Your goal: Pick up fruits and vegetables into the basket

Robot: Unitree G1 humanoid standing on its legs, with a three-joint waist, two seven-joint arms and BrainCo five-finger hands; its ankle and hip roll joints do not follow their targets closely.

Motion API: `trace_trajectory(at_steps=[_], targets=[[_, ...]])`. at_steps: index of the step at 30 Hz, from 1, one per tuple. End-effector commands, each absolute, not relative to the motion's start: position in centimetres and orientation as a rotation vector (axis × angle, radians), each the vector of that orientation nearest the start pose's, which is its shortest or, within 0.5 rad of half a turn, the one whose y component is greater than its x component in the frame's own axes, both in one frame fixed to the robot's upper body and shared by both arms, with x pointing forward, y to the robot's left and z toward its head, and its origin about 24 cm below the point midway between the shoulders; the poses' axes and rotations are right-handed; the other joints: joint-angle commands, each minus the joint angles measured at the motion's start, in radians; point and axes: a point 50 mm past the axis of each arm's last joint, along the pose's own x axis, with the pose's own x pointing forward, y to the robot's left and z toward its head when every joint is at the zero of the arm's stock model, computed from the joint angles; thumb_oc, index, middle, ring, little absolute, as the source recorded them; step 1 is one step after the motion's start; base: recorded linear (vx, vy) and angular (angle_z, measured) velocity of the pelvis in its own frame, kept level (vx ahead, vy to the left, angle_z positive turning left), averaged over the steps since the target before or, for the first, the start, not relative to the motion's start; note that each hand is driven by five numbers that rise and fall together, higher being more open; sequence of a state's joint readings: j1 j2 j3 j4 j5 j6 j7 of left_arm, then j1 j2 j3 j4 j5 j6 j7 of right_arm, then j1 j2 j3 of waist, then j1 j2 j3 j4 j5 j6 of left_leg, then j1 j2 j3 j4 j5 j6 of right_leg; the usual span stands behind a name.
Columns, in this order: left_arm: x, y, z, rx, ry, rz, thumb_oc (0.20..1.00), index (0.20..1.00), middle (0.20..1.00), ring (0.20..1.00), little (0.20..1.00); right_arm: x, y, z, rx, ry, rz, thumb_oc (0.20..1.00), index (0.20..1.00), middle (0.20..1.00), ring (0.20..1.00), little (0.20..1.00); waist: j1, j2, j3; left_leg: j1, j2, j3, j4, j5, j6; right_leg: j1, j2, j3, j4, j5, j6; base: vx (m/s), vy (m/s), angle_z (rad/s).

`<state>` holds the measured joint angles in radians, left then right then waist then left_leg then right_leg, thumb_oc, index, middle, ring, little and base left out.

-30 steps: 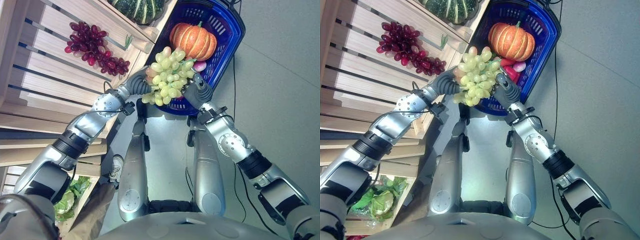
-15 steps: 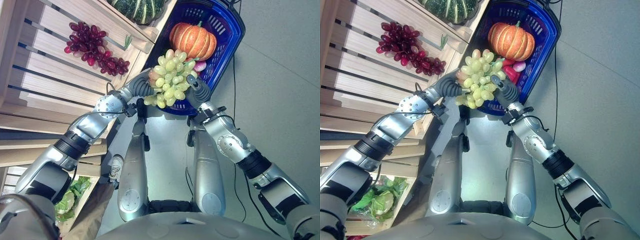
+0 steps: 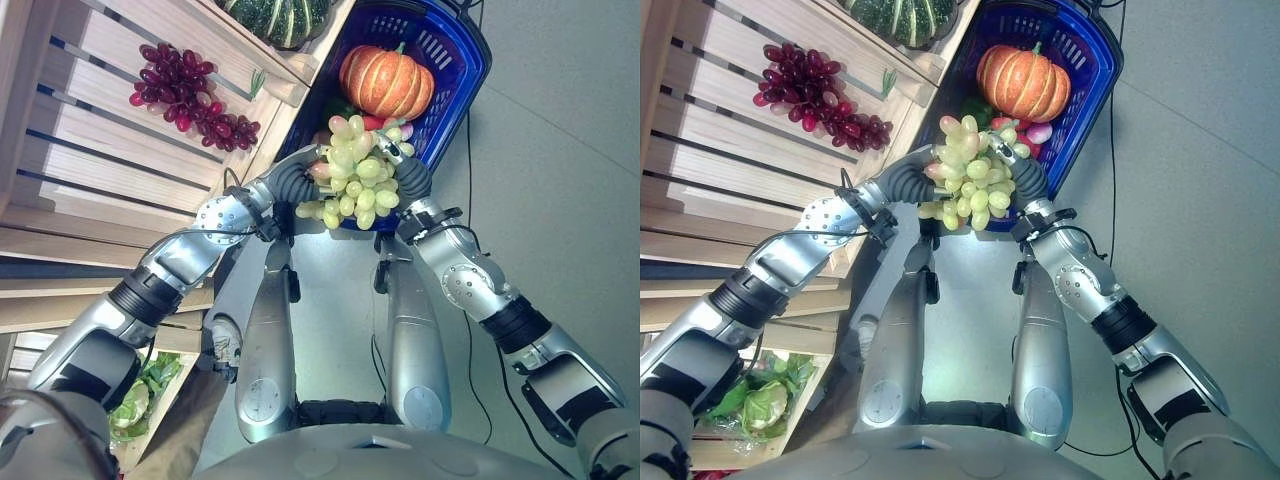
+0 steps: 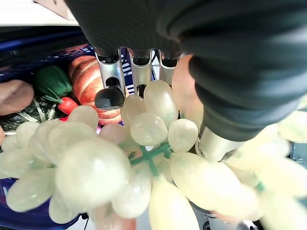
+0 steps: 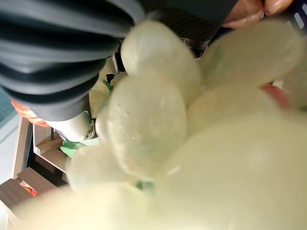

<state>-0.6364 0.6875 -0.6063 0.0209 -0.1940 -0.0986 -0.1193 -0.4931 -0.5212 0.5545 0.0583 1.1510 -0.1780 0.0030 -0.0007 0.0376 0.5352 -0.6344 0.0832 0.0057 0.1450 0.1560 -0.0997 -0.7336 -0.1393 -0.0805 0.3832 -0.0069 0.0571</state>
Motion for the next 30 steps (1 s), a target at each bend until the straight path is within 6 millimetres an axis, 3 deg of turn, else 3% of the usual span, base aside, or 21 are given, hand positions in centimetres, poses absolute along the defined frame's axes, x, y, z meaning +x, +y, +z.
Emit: trace_trajectory(at_steps=[1,2,3,9,21,30], targets=[[30.7,10.2,18.6,0.623,-0.532,-0.652,0.200,0.200,0.200,0.200,0.200,28.7,-6.9,15.3,0.598,-0.199,0.767,0.200,0.200,0.200,0.200,0.200,-0.020,-0.002,-0.015,0.000,-0.094,0.043,0.049,-0.066,0.082,0.107,0.072,-0.057,-0.109,0.017,-0.025,0.00,0.000,0.00],[30.8,10.3,18.6,0.617,-0.532,-0.644,0.256,0.256,0.256,0.256,0.256,28.6,-6.9,15.4,0.604,-0.197,0.769,0.200,0.200,0.200,0.200,0.200,-0.020,-0.003,-0.015,0.000,-0.093,0.044,0.048,-0.066,0.082,0.107,0.071,-0.057,-0.109,0.017,-0.025,0.00,0.000,0.00],[30.8,10.3,18.6,0.598,-0.533,-0.632,1.000,1.000,1.000,1.000,1.000,28.6,-6.8,15.4,0.608,-0.195,0.770,0.200,0.200,0.200,0.200,0.200,-0.020,-0.003,-0.015,-0.001,-0.093,0.044,0.047,-0.065,0.082,0.107,0.072,-0.057,-0.110,0.018,-0.026,0.00,0.000,0.00],[31.1,10.5,18.7,0.477,-0.528,-0.553,1.000,1.000,1.000,1.000,1.000,28.5,-6.5,15.3,0.635,-0.193,0.774,0.200,0.200,0.200,0.200,0.200,-0.019,-0.005,-0.015,-0.002,-0.094,0.042,0.044,-0.063,0.083,0.103,0.075,-0.057,-0.110,0.019,-0.027,0.00,0.000,0.00],[30.7,12.3,18.7,-0.020,-0.584,-0.323,1.000,1.000,1.000,1.000,1.000,28.2,-6.0,14.9,0.752,-0.199,0.776,0.200,0.200,0.200,0.200,0.200,-0.008,-0.009,-0.015,0.007,-0.102,0.030,0.036,-0.063,0.084,0.111,0.076,-0.064,-0.112,0.011,-0.032,0.00,0.000,0.00],[30.5,13.4,19.3,-0.101,-0.653,-0.216,1.000,1.000,1.000,1.000,1.000,28.2,-6.2,15.1,0.871,-0.214,0.756,0.200,0.200,0.200,0.200,0.200,-0.008,-0.011,-0.015,0.017,-0.099,0.032,0.039,-0.068,0.081,0.117,0.077,-0.066,-0.103,0.003,-0.037,0.00,0.000,0.00]])
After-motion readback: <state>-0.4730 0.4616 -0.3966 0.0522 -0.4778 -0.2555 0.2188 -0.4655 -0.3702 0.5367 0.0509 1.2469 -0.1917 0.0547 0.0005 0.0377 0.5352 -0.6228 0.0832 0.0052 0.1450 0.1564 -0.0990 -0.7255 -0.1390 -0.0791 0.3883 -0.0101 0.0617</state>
